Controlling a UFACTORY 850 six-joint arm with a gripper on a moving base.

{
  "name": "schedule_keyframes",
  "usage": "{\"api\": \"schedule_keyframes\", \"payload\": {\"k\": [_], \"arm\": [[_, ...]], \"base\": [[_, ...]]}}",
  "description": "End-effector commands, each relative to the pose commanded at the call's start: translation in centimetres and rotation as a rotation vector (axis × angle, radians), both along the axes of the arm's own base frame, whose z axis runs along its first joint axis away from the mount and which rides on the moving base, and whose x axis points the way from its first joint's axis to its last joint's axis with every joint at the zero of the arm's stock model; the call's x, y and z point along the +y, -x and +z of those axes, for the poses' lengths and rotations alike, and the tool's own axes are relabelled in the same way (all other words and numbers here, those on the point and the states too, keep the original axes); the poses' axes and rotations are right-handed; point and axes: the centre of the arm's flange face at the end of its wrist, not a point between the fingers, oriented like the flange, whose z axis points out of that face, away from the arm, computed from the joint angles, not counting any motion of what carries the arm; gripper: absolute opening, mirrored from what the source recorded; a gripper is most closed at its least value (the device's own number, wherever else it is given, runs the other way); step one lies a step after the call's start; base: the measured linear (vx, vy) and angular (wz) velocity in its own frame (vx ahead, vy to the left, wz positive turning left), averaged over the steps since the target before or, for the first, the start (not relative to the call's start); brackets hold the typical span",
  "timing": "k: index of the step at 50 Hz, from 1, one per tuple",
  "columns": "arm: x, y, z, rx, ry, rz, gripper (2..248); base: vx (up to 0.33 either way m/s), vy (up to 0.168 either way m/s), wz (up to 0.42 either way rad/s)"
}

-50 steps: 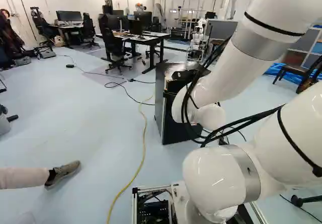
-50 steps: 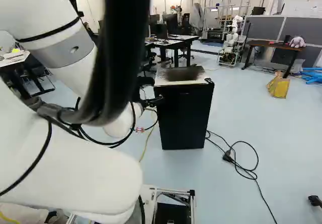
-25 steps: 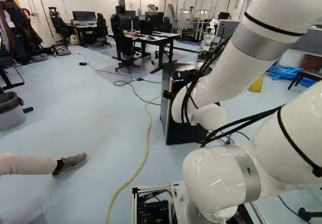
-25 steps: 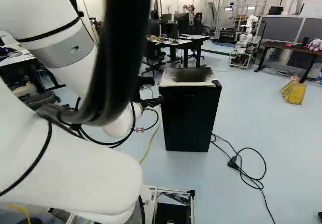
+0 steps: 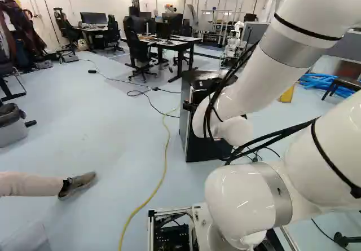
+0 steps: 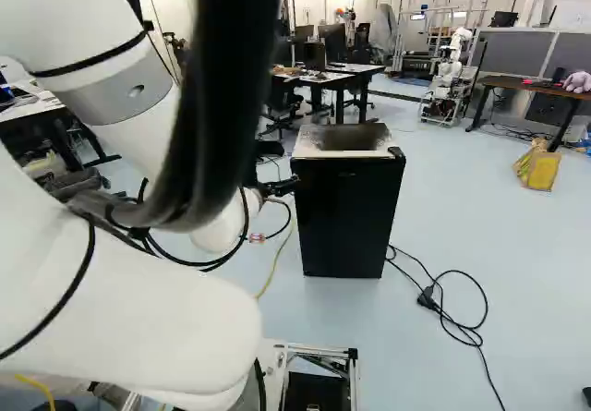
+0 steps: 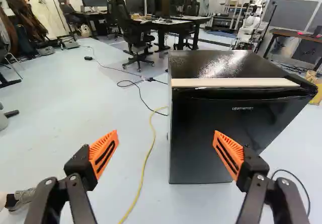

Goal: Grab a drink from the fridge

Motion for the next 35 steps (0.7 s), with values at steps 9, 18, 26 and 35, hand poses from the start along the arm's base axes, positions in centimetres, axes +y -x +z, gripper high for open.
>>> {"api": "schedule_keyframes", "payload": {"k": [9,18,26,35], "arm": [[0.0,0.0,0.0,0.0,0.0,0.0,247],[0.0,0.0,0.0,0.0,0.0,0.0,247],[0.0,0.0,0.0,0.0,0.0,-0.001,247],[0.04,-0.05,0.01,0.0,-0.004,-0.005,247]], "base": [[0.0,0.0,0.0],[0.0,0.0,0.0],[0.0,0.0,0.0],[0.0,0.0,0.0]]}}
